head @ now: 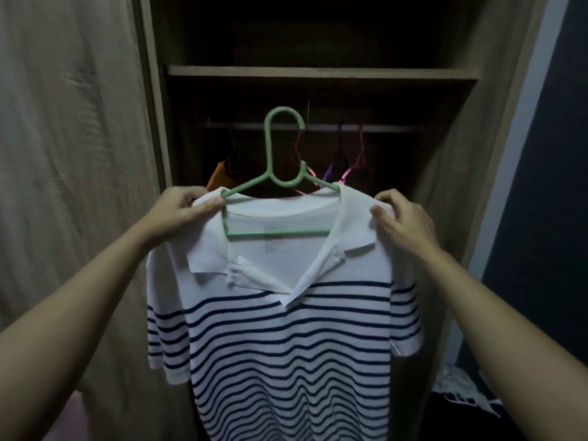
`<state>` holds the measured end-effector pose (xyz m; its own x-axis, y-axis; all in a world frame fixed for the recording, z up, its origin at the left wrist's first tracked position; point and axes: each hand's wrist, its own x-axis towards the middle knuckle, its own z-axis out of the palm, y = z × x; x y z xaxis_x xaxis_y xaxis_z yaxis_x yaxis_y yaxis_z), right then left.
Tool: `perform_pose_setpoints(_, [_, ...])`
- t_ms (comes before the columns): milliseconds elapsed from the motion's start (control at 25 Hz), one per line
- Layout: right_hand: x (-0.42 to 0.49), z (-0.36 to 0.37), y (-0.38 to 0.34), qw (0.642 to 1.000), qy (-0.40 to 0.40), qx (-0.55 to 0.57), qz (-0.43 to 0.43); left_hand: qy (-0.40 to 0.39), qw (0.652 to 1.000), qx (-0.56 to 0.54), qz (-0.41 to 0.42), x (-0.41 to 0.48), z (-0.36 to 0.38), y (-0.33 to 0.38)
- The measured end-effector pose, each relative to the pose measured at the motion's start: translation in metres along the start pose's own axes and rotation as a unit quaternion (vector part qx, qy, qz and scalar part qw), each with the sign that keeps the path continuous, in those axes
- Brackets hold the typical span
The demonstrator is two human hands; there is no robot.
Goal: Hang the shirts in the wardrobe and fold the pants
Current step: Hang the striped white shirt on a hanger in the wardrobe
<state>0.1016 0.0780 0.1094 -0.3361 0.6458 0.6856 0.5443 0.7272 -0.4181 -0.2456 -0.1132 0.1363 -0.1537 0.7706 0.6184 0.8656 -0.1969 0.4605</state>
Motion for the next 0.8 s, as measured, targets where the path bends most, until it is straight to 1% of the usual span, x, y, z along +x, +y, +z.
perform_pose_setpoints(80, [-0.018,0.003,0.026,0.993,-0.062,0.086,0.050,0.023,1.000,-0.008,-0.013,-0.004,-0.012,-0.005])
perform_pose_setpoints(120, [-0.032,0.007,0.043,0.987,-0.094,0.092,0.088,0.031,0.999,-0.001,-0.017,-0.006,-0.020,-0.008])
perform_pose_setpoints(200, [-0.050,0.007,0.064,0.972,-0.179,-0.004,0.151,0.031,0.999,0.028,-0.020,-0.010,-0.029,-0.012])
perform_pose_setpoints(240, [-0.051,0.007,0.066,0.962,-0.196,-0.083,0.172,0.026,0.999,0.040,-0.021,-0.012,-0.029,-0.012])
perform_pose_setpoints(280, [-0.049,0.008,0.063,0.957,-0.179,-0.155,0.168,0.024,0.998,0.049,-0.024,-0.014,-0.027,-0.012])
perform_pose_setpoints(320, [-0.043,0.010,0.053,0.961,-0.144,-0.182,0.147,0.025,0.998,0.059,-0.028,-0.015,-0.023,-0.011])
perform_pose_setpoints(360, [-0.036,0.015,0.035,0.977,-0.095,-0.152,0.117,0.026,0.996,0.076,-0.033,-0.017,-0.017,-0.010])
perform_pose_setpoints(400, [-0.029,0.022,0.010,0.993,-0.046,-0.077,0.082,0.028,0.994,0.103,-0.036,-0.020,-0.011,-0.009])
perform_pose_setpoints(440, [-0.024,0.029,-0.018,0.998,-0.018,0.016,0.055,0.031,0.989,0.136,-0.043,-0.023,-0.003,-0.007])
perform_pose_setpoints(480, [-0.021,0.036,-0.055,0.992,-0.039,0.110,0.044,0.035,0.982,0.174,-0.056,-0.027,0.004,-0.001])
perform_pose_setpoints(520, [-0.022,0.046,-0.091,0.974,-0.106,0.190,0.062,0.040,0.973,0.218,-0.071,-0.030,0.012,0.006])
perform_pose_setpoints(560, [-0.024,0.057,-0.121,0.943,-0.189,0.260,0.091,0.050,0.961,0.258,-0.085,-0.034,0.021,0.017])
perform_pose_setpoints(600, [-0.023,0.070,-0.148,0.911,-0.247,0.307,0.123,0.065,0.951,0.287,-0.096,-0.039,0.026,0.028])
perform_pose_setpoints(640, [-0.021,0.084,-0.165,0.887,-0.267,0.343,0.156,0.082,0.943,0.305,-0.102,-0.045,0.029,0.040])
perform_pose_setpoints(680, [-0.017,0.096,-0.177,0.868,-0.262,0.380,0.182,0.097,0.938,0.315,-0.104,-0.051,0.031,0.049])
perform_pose_setpoints(800, [-0.001,0.112,-0.195,0.816,-0.203,0.481,0.248,0.108,0.937,0.317,-0.100,-0.065,0.035,0.061])
